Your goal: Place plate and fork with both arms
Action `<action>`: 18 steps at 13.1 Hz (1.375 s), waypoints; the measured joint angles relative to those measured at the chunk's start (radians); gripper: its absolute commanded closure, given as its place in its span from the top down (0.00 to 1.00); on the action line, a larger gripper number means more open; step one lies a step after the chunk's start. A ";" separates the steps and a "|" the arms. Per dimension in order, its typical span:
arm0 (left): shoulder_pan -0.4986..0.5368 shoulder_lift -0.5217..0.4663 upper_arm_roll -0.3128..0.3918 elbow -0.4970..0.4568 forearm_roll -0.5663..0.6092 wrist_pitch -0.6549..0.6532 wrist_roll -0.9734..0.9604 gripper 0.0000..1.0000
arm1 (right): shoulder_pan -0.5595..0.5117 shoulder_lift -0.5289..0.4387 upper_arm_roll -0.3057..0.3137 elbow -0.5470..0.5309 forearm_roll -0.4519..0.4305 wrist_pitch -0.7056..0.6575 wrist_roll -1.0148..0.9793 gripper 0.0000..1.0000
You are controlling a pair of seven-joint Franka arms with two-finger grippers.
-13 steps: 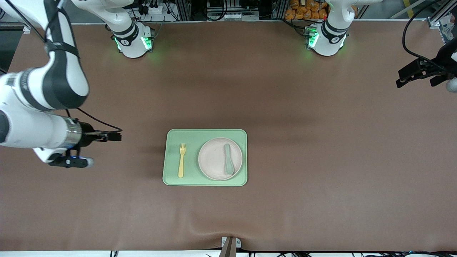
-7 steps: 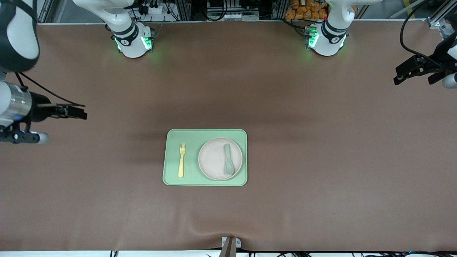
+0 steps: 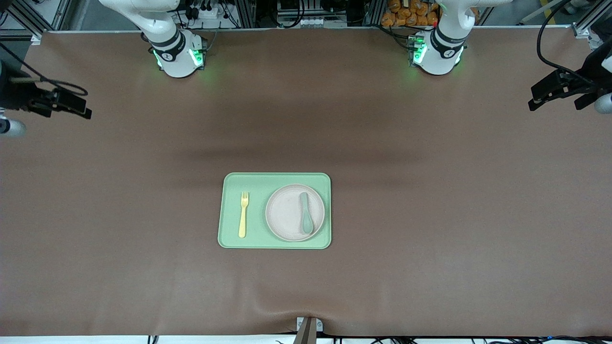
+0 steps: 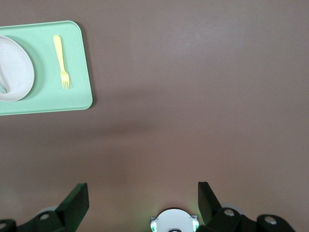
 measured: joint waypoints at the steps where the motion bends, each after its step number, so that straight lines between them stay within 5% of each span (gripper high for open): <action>1: 0.000 -0.001 0.000 0.000 0.000 0.000 0.000 1.00 | 0.000 -0.018 0.004 -0.009 -0.006 0.003 0.000 1.00; 18: -0.001 -0.003 -0.002 -0.002 0.000 0.000 0.000 1.00 | -0.014 0.004 -0.029 0.080 -0.040 0.026 -0.106 1.00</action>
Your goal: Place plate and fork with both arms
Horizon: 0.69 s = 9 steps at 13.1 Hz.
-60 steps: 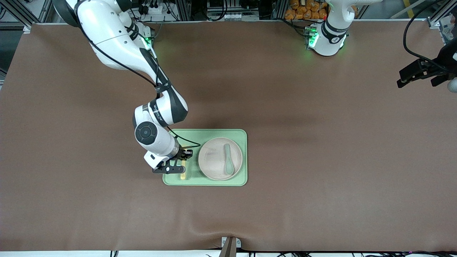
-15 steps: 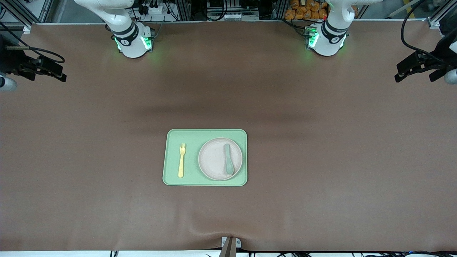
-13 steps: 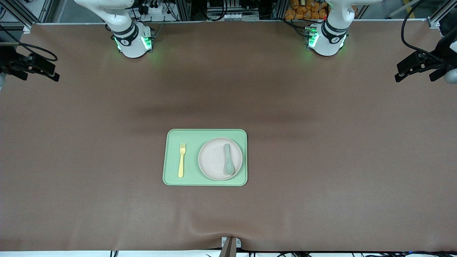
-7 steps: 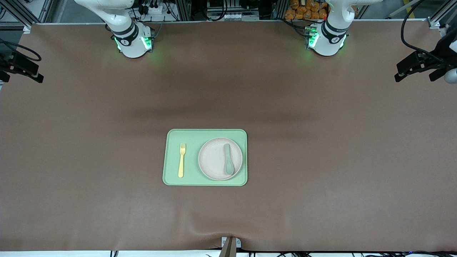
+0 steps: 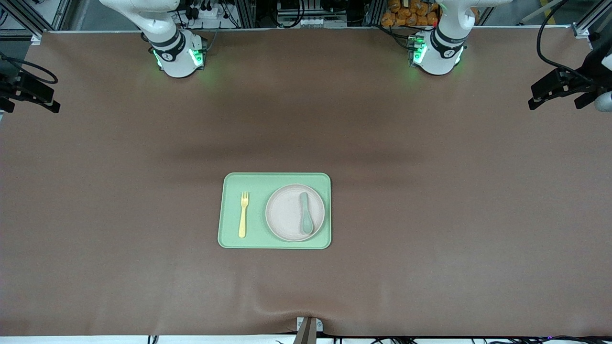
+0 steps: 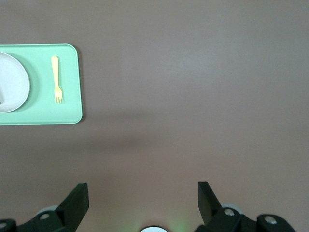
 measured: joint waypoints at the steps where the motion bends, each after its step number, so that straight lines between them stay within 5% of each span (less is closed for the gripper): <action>1: -0.001 0.000 -0.001 -0.001 0.000 0.000 0.000 1.00 | 0.002 0.000 0.002 0.002 0.000 0.000 0.000 1.00; 9: -0.007 0.000 -0.010 -0.006 0.000 -0.004 0.000 1.00 | 0.039 0.000 -0.053 0.006 0.000 0.000 0.000 1.00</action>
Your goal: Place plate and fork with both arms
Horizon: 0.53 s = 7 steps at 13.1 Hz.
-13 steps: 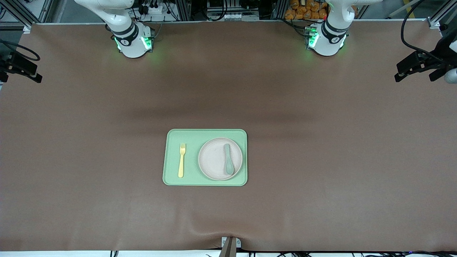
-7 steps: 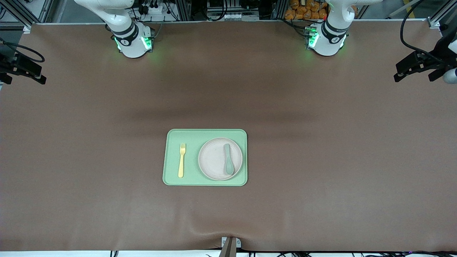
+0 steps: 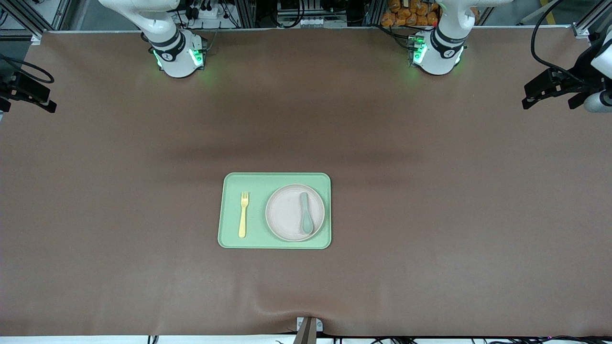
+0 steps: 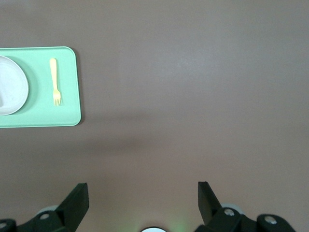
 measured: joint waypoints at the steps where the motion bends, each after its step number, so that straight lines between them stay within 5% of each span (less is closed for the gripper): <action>1: 0.000 0.000 0.000 0.000 0.000 0.000 0.000 1.00 | 0.000 0.000 -0.001 0.000 0.000 0.000 0.000 1.00; 7: 0.000 0.000 -0.008 -0.004 0.000 -0.001 0.000 1.00 | 0.006 0.000 -0.002 0.000 0.000 0.002 0.000 1.00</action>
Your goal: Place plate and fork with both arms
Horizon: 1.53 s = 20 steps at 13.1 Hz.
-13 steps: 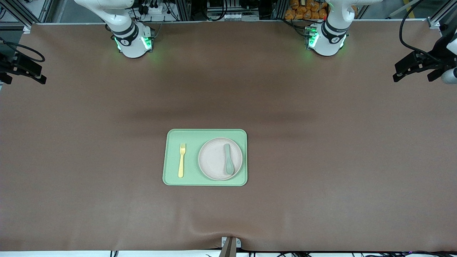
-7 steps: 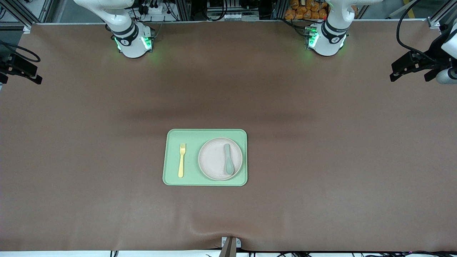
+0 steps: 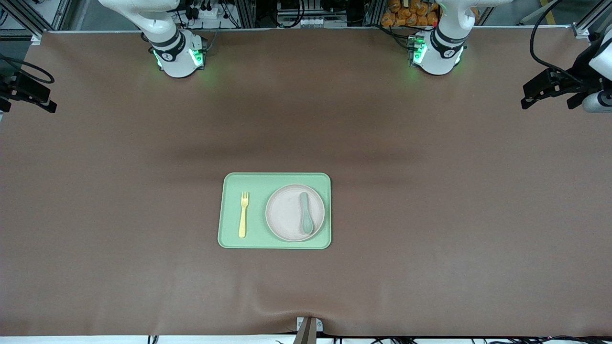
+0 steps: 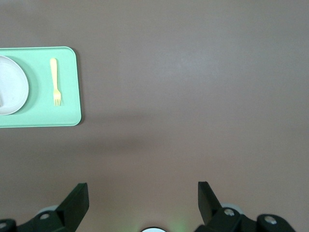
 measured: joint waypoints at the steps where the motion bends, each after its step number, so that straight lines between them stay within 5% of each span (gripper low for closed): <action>1: 0.000 0.000 -0.007 -0.001 0.000 0.000 0.000 1.00 | 0.002 0.000 0.000 0.000 0.000 0.000 0.000 1.00; 20: 0.006 -0.042 -0.016 -0.049 0.000 0.014 0.000 1.00 | 0.003 0.002 -0.015 0.000 0.000 0.014 0.000 1.00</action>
